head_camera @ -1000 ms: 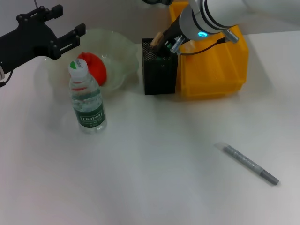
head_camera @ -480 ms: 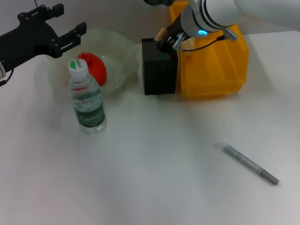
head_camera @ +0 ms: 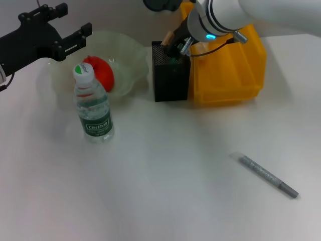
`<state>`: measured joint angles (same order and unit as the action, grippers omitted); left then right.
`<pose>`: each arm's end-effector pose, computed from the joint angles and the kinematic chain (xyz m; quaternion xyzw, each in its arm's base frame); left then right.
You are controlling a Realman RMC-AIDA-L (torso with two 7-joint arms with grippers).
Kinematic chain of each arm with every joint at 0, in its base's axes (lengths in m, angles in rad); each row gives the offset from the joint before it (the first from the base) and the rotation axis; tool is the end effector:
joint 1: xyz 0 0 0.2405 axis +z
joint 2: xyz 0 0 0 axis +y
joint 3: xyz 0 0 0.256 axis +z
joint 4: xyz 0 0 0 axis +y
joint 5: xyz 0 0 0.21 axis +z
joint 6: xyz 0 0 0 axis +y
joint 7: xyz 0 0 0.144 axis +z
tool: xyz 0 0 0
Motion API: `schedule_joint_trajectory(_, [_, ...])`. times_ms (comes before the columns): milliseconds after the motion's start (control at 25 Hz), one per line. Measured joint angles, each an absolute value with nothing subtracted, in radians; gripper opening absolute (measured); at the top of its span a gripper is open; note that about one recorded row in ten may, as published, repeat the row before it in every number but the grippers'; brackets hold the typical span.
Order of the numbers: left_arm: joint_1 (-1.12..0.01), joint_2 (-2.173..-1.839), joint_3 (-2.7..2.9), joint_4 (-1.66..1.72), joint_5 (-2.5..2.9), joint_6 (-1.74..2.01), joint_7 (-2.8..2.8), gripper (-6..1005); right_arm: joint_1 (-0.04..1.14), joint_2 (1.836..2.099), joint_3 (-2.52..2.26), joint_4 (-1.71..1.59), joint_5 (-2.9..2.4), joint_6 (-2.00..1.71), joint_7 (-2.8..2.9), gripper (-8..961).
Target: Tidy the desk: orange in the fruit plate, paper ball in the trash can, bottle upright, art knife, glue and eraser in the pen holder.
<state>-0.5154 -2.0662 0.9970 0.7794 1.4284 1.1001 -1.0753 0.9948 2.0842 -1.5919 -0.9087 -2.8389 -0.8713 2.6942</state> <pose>-0.2188 0.4025 0.0365 -0.8827 -0.0685 -0.2787 0.3721 0.0940 0.4630 -0.0492 -0.9074 0.1228 -0.1446 0.3749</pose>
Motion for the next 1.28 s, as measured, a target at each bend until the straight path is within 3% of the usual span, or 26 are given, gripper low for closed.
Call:
schedule_joint_trajectory(680, [-0.515, -2.067, 0.997, 0.779, 1.427, 1.094, -1.073, 686, 0.973, 2.086, -1.591, -0.974, -2.826, -0.875, 2.690, 549])
schedule_joint_trajectory(960, [-0.517, -2.066, 0.997, 0.779, 1.425, 1.094, -1.064, 685, 0.909, 2.083, -1.544, -1.278, -2.703, -1.226, 2.690, 577])
schedule_joint_trajectory(1280, [-0.518, -2.065, 0.993, 0.779, 1.425, 1.094, -1.063, 685, 0.918, 2.082, -1.465, -1.438, -2.691, -1.586, 2.777, 578])
